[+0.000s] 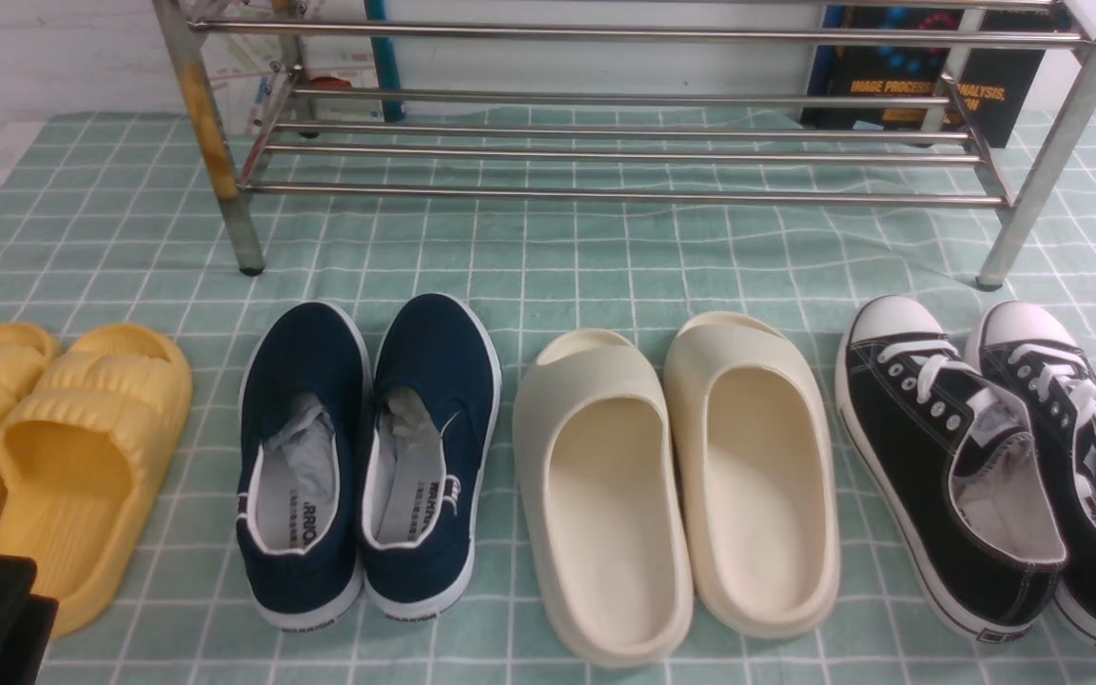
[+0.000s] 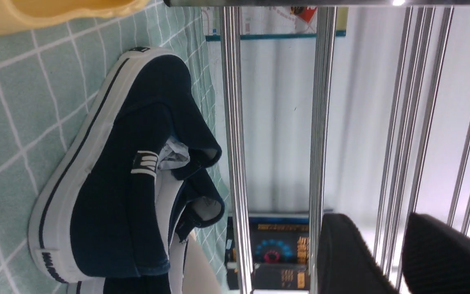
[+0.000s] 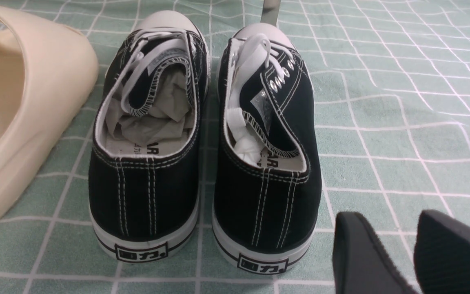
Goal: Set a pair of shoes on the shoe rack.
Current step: Use the left arm to grab the shoe closest to it
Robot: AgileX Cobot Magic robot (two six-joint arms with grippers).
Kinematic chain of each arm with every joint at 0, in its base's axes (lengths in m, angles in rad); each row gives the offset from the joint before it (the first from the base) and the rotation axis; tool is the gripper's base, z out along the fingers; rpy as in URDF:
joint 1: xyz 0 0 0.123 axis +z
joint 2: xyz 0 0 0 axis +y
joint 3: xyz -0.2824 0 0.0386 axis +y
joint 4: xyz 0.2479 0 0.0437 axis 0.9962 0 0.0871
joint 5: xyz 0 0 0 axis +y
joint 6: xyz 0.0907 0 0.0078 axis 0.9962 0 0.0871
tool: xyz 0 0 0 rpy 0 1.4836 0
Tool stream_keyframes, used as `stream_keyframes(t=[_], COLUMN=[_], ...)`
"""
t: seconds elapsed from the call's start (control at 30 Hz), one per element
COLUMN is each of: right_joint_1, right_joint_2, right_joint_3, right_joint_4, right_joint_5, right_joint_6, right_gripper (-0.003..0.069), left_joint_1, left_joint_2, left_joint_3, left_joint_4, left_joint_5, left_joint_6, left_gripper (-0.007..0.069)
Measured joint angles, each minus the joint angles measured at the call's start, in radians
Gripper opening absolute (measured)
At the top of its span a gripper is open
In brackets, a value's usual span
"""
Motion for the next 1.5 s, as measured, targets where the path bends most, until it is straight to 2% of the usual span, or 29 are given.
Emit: stream_keyframes(t=[0.1,0.13,0.17,0.27,0.3,0.33,0.37,0.43,0.47,0.53,0.67,0.77,0.9,0.97,1.07,1.1,1.13,1.17,1.3,1.37,1.5], right_joint_1=[0.0,0.0,0.0,0.0,0.0,0.0,0.0,0.0,0.0,0.0,0.0,0.0,0.0,0.0,0.0,0.0,0.0,0.0,0.0,0.0,0.0], right_joint_2=[0.0,0.0,0.0,0.0,0.0,0.0,0.0,0.0,0.0,0.0,0.0,0.0,0.0,0.0,0.0,0.0,0.0,0.0,0.0,0.0,0.0], right_joint_3=[0.0,0.0,0.0,0.0,0.0,0.0,0.0,0.0,0.0,0.0,0.0,0.0,0.0,0.0,0.0,0.0,0.0,0.0,0.0,0.0,0.0], right_joint_4=[0.0,0.0,0.0,0.0,0.0,0.0,0.0,0.0,0.0,0.0,0.0,0.0,0.0,0.0,0.0,0.0,0.0,0.0,0.0,0.0,0.0], right_joint_5=[0.0,0.0,0.0,0.0,0.0,0.0,0.0,0.0,0.0,0.0,0.0,0.0,0.0,0.0,0.0,0.0,0.0,0.0,0.0,0.0,0.0], right_joint_6=[0.0,0.0,0.0,0.0,0.0,0.0,0.0,0.0,0.0,0.0,0.0,0.0,0.0,0.0,0.0,0.0,0.0,0.0,0.0,0.0,0.0], right_gripper=[0.0246,0.0246,0.0246,0.0246,0.0246,0.0246,0.0246,0.0246,0.0246,0.0246,0.0246,0.0246,0.0246,0.0246,0.0246,0.0246,0.0246,0.0246,0.0246,0.0246,0.0246], left_joint_1=[0.0,0.0,0.0,0.0,0.0,0.0,0.0,0.0,0.0,0.0,-0.028,-0.142,-0.275,-0.306,-0.34,-0.341,-0.341,-0.34,-0.316,-0.293,-0.272], left_joint_2=[0.0,0.005,0.015,0.141,0.174,0.257,0.269,0.447,0.46,0.609,0.78,0.932,1.1,1.151,1.292,1.338,1.345,1.407,1.5,1.541,1.596], left_joint_3=[-0.103,-0.174,-0.207,-0.383,-0.415,-0.485,-0.495,-0.624,-0.633,-0.726,-0.812,-0.88,-0.927,-0.938,-0.966,-0.975,-0.976,-0.982,-0.986,-0.986,-0.987], left_joint_4=[0.022,0.051,0.068,0.205,0.238,0.318,0.33,0.49,0.502,0.626,0.76,0.845,0.89,0.901,0.914,0.918,0.918,0.921,0.913,0.905,0.88], left_joint_5=[0.086,0.146,0.175,0.348,0.396,0.472,0.484,0.661,0.673,0.801,0.887,0.904,0.907,0.901,0.866,0.849,0.846,0.817,0.755,0.715,0.644], left_joint_6=[0.164,0.252,0.287,0.411,0.424,0.443,0.445,0.456,0.456,0.46,0.46,0.46,0.434,0.411,0.302,0.268,0.262,0.22,0.17,0.154,0.148], left_gripper=[0.0226,0.0196,0.0177,0.0028,-0.001,-0.0013,-0.0013,-0.0013,-0.0013,-0.0013,-0.0013,-0.0013,-0.0011,0.0004,0.0079,0.0125,0.0125,0.0192,0.0312,0.0351,0.0373])
